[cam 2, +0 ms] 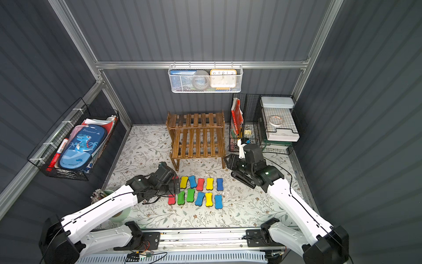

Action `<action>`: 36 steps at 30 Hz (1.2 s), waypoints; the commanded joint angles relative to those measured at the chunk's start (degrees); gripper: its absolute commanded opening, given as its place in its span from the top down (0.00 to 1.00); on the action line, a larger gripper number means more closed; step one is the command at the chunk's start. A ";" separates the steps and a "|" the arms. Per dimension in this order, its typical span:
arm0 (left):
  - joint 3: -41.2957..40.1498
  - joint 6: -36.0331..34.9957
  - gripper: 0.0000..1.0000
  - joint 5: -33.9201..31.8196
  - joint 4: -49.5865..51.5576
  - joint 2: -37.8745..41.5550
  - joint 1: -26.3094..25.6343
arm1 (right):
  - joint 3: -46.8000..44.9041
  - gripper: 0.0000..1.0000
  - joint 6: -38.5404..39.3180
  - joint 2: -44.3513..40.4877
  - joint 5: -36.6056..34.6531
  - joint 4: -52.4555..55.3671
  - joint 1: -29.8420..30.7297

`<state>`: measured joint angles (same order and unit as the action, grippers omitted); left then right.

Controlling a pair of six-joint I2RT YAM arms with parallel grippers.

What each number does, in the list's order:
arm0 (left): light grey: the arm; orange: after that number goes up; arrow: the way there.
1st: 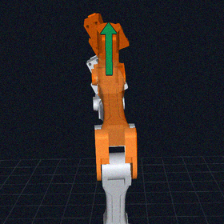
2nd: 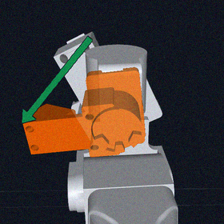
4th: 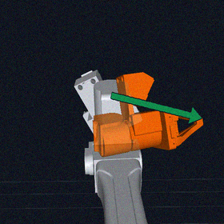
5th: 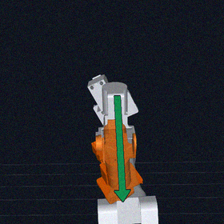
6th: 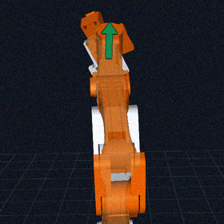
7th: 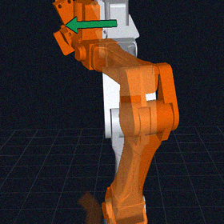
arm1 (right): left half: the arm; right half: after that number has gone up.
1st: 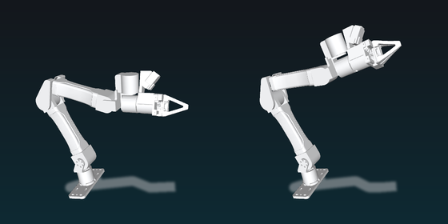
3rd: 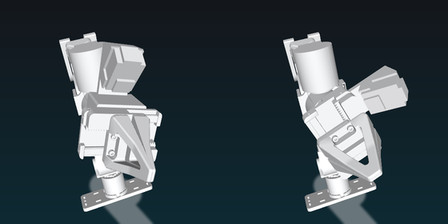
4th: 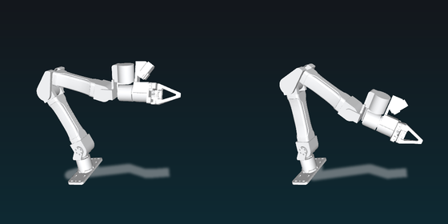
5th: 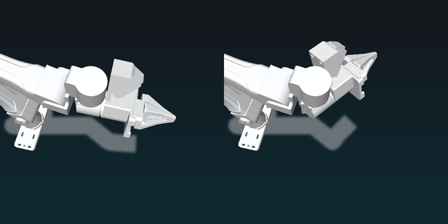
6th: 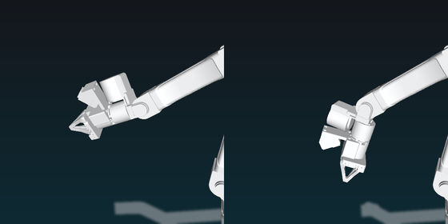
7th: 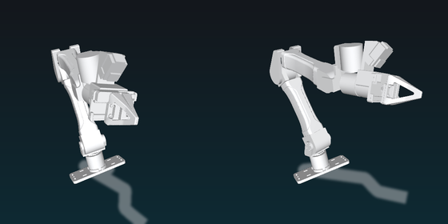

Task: Remove the whiteboard erasers from the shelf
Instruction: Place the whiteboard eraser at the center of the board, then reset both arms

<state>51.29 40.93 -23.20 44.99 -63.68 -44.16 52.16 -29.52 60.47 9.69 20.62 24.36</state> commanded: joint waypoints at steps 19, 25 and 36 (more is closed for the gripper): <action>-2.79 -39.25 0.01 -7.64 -40.23 -9.44 23.06 | 1.40 0.43 -0.19 -2.81 -3.78 0.44 -0.28; -12.78 -45.64 0.01 -3.40 -55.86 -11.15 28.22 | 1.20 0.42 0.04 -3.58 -4.43 0.60 -0.38; -23.26 -45.16 0.01 1.01 -73.43 -13.67 34.40 | 0.88 0.41 0.86 -5.09 -6.88 1.84 -0.45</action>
<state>28.67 -4.69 -26.50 -20.23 -76.49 -10.81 52.18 -29.47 56.03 4.47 21.47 24.10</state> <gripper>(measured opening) 0.994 0.584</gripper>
